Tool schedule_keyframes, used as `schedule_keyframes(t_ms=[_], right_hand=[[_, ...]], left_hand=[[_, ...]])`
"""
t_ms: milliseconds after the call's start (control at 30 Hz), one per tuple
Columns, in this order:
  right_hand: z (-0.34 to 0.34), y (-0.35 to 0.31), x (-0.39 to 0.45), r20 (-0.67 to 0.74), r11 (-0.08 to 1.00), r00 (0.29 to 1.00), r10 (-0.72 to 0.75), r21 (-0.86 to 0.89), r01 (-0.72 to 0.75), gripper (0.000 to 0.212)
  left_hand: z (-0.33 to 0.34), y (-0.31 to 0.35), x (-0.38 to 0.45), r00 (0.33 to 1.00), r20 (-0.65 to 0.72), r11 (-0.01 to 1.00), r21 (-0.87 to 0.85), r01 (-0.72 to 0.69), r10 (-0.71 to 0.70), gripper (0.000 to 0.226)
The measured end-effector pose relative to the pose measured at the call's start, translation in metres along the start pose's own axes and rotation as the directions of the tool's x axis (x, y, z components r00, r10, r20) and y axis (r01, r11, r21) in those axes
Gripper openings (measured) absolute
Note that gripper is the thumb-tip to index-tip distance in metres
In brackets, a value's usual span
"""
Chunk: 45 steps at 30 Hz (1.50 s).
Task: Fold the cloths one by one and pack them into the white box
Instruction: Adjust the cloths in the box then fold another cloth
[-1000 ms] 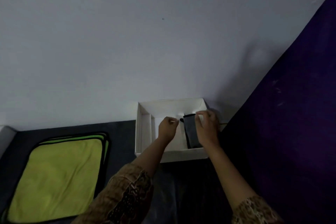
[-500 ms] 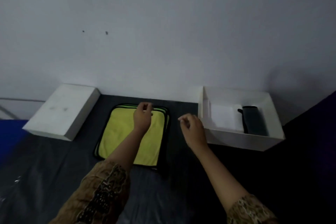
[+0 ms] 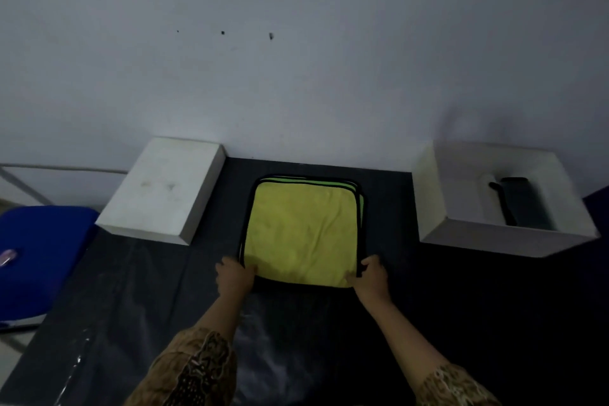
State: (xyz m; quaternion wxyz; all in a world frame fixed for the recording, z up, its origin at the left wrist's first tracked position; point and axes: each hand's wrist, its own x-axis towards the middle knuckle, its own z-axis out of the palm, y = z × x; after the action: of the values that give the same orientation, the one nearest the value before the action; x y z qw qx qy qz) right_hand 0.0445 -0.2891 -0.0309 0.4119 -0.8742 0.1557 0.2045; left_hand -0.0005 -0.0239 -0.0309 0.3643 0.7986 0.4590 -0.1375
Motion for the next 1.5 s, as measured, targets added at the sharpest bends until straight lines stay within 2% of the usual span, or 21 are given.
schedule_keyframes(t_ms=[133, 233, 367, 433, 533, 633, 700, 767, 833, 867, 967, 1000, 1033, 1100, 1167, 1267, 1333, 1400, 1500], right_hand=[[0.002, -0.002, -0.001, -0.023, 0.995, 0.995, 0.095, 0.039, -0.094, 0.041], [0.003, -0.003, -0.001, -0.070, 0.998, 0.995, 0.070, 0.013, -0.069, 0.027], [0.000, -0.007, -0.001, -0.064, 0.998, 0.997, 0.043, 0.048, -0.040, 0.018], [-0.003, -0.011, -0.002, -0.083, 0.996, 0.996, 0.041, 0.086, -0.034, 0.020], [-0.010, -0.017, -0.011, -0.074, 0.972, 0.997, 0.006, 0.233, 0.012, 0.027], [-0.018, -0.020, -0.011, -0.041, 0.956, 0.997, -0.072, 0.281, 0.081, 0.012], [-0.026, -0.023, -0.011, 0.016, 0.943, 0.992, -0.121, 0.313, 0.110, 0.010], [-0.036, -0.029, -0.016, 0.084, 0.930, 0.980, -0.180, 0.338, 0.142, 0.026], [-0.050, -0.036, -0.022, 0.108, 0.922, 0.962, -0.251, 0.331, 0.203, 0.051], [-0.056, -0.039, -0.025, 0.100, 0.916, 0.955, -0.281, 0.325, 0.235, 0.057], [-0.076, -0.038, -0.034, -0.001, 0.888, 0.931, -0.366, 0.298, 0.350, 0.046], [-0.085, -0.036, -0.039, -0.036, 0.880, 0.921, -0.388, 0.283, 0.382, 0.040], [-0.093, -0.034, -0.043, -0.060, 0.868, 0.908, -0.415, 0.272, 0.415, 0.035], [-0.115, -0.023, -0.052, -0.051, 0.862, 0.888, -0.457, 0.219, 0.457, 0.034], [-0.133, -0.007, -0.059, 0.019, 0.878, 0.886, -0.463, 0.147, 0.455, 0.042], [-0.153, 0.019, -0.071, 0.141, 0.908, 0.898, -0.417, 0.013, 0.419, 0.044], [-0.160, 0.039, -0.079, 0.275, 0.924, 0.912, -0.304, -0.146, 0.352, 0.038], [-0.162, 0.058, -0.089, 0.395, 0.905, 0.911, -0.117, -0.335, 0.262, 0.037], [-0.161, 0.086, -0.101, 0.457, 0.777, 0.883, 0.102, -0.591, 0.217, 0.056]], left_hand=[[-0.001, -0.004, 0.005, 1.000, 0.005, 0.996, -0.092, 0.015, -0.015, 0.062], [-0.004, -0.005, 0.009, 1.000, 0.018, 0.994, -0.113, -0.006, 0.008, 0.053], [-0.012, -0.004, 0.005, 0.994, -0.047, 0.985, -0.143, -0.100, 0.094, 0.034], [-0.015, -0.004, 0.001, 0.988, -0.052, 0.980, -0.126, -0.151, 0.146, 0.027], [-0.019, -0.003, -0.004, 0.975, -0.077, 0.974, -0.077, -0.214, 0.209, 0.036], [-0.019, 0.003, -0.014, 0.956, -0.220, 0.981, 0.063, -0.183, 0.193, 0.027], [-0.021, 0.007, -0.019, 0.942, -0.279, 0.982, 0.073, -0.173, 0.186, 0.028], [-0.024, 0.014, -0.025, 0.944, -0.260, 0.965, -0.113, -0.238, 0.202, 0.031], [-0.026, 0.021, -0.031, 0.937, -0.246, 0.876, -0.355, -0.325, 0.248, 0.037], [-0.030, 0.025, -0.033, 0.934, -0.242, 0.825, -0.446, -0.347, 0.262, 0.034], [-0.038, 0.031, -0.049, 0.954, -0.148, 0.611, -0.739, -0.282, 0.261, 0.017], [-0.040, 0.032, -0.057, 0.953, -0.108, 0.550, -0.796, -0.254, 0.284, 0.016], [-0.044, 0.033, -0.067, 0.940, -0.086, 0.536, -0.803, -0.262, 0.330, 0.019], [-0.047, 0.029, -0.088, 0.890, -0.070, 0.597, -0.718, -0.358, 0.450, 0.033], [-0.047, 0.017, -0.103, 0.848, -0.023, 0.684, -0.580, -0.442, 0.529, 0.041], [-0.035, -0.011, -0.125, 0.839, 0.034, 0.822, -0.227, -0.522, 0.543, 0.036], [-0.022, -0.030, -0.143, 0.852, 0.028, 0.851, -0.079, -0.520, 0.523, 0.033], [-0.009, -0.043, -0.163, 0.857, 0.106, 0.853, 0.088, -0.514, 0.505, 0.034], [0.010, -0.061, -0.184, 0.888, 0.240, 0.835, 0.312, -0.453, 0.392, 0.042]])
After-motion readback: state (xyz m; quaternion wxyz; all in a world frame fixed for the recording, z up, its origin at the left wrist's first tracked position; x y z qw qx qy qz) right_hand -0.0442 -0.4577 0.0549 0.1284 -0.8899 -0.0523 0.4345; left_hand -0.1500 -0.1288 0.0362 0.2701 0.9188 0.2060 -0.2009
